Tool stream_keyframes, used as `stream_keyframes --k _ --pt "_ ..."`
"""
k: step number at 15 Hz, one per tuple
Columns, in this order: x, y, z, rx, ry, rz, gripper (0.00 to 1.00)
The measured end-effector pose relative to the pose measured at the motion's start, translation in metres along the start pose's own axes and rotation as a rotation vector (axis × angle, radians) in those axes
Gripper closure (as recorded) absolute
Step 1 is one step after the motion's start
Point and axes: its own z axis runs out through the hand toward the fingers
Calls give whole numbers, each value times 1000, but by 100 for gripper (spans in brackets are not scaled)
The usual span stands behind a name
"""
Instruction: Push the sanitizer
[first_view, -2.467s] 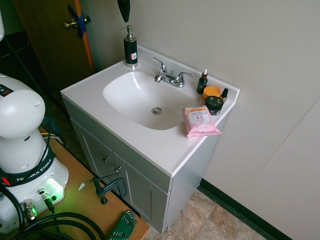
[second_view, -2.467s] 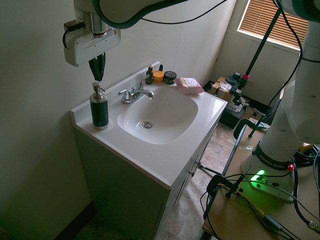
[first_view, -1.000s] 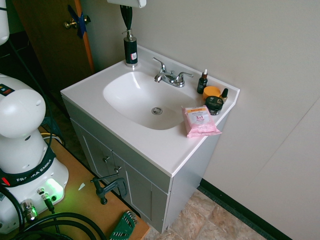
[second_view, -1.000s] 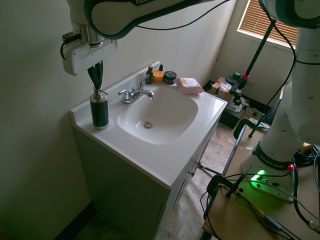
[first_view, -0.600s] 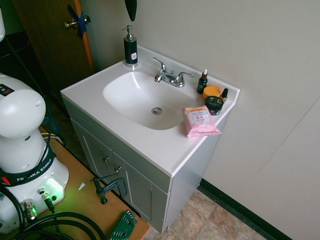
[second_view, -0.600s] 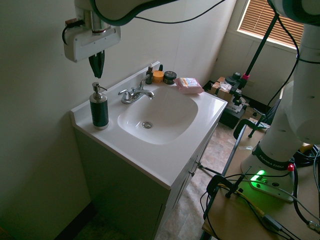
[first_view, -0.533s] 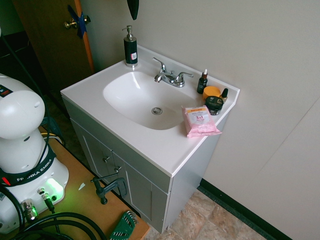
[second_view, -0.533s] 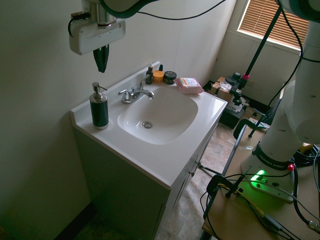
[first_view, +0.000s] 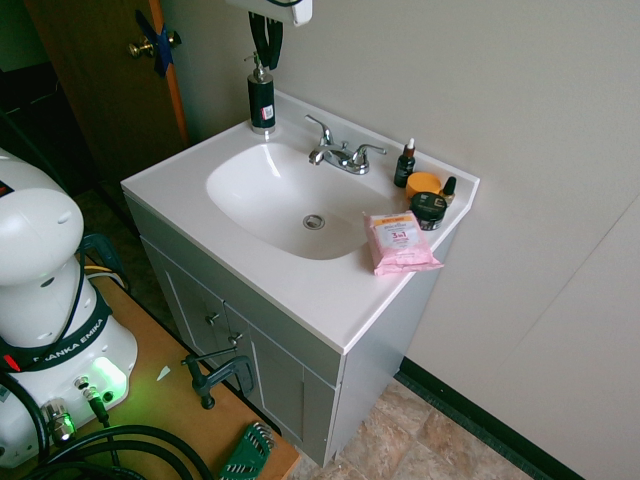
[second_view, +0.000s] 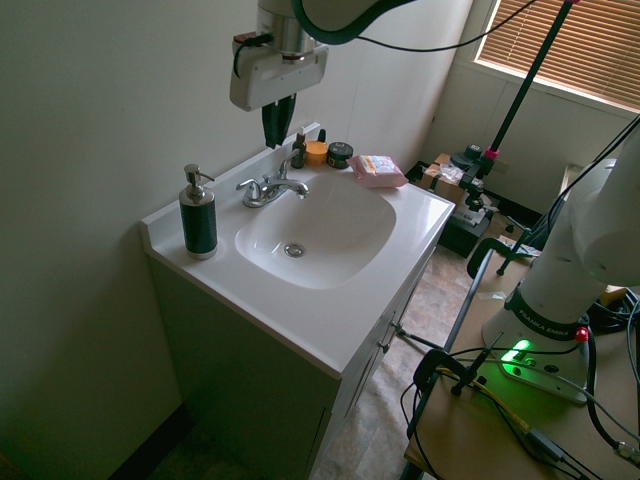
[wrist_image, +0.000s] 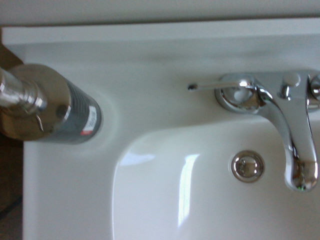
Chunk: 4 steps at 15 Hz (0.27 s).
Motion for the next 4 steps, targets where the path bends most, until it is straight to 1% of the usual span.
stream_keyframes --k 4 --pt "-13 41 14 1 -27 10 0"
